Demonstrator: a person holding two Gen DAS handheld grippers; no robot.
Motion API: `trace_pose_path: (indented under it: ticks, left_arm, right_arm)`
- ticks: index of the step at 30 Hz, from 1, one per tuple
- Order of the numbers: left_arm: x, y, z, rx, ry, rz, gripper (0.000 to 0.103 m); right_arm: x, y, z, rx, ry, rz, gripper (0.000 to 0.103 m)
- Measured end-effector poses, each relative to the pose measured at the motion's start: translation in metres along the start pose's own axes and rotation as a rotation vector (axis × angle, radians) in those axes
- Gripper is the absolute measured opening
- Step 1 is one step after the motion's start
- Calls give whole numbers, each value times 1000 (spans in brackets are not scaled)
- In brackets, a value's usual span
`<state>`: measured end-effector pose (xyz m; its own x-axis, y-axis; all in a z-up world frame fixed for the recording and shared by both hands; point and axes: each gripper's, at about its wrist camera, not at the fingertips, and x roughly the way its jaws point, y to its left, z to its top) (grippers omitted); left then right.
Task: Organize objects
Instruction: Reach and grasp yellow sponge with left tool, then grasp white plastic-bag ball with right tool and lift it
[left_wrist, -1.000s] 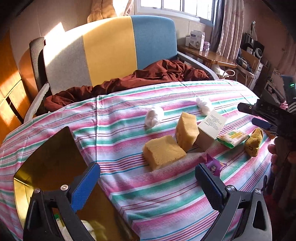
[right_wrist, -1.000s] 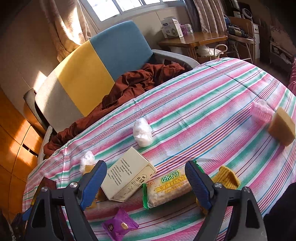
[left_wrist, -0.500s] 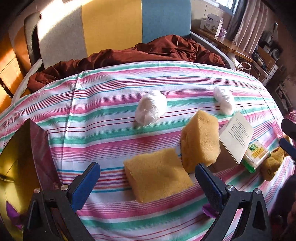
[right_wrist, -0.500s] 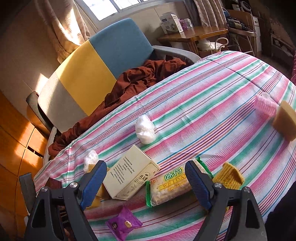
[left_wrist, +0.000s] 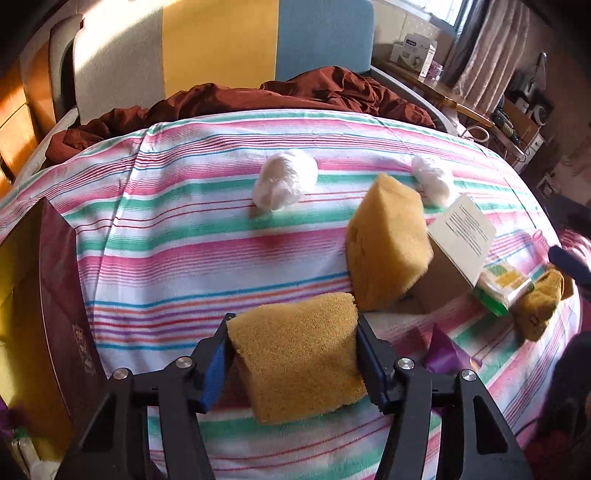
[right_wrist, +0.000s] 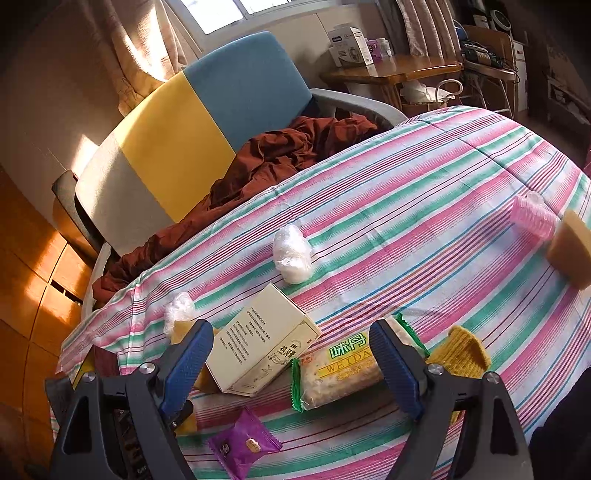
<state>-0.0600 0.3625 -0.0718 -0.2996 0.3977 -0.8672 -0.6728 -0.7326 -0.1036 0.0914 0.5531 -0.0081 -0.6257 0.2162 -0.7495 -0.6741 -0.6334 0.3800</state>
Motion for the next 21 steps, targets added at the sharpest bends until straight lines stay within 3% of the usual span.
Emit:
trace_pose_path:
  ticks: [3, 6, 11, 16, 21]
  left_arm:
    - [-2, -5, -13, 53, -50, 18, 62]
    - [2, 2, -8, 9, -43, -8, 62]
    - [3, -2, -10, 42, -67, 8, 62]
    - [5, -2, -9, 35, -85, 10, 63]
    - [5, -3, -12, 17, -112, 19, 64]
  right_arm:
    - [3, 7, -3, -35, 13, 1, 88]
    - [6, 14, -5, -64, 28, 22, 88]
    - [14, 37, -6, -135, 99, 124, 87]
    - [31, 86, 15, -274, 174, 203, 85]
    - [73, 147, 30, -478, 256, 197, 85]
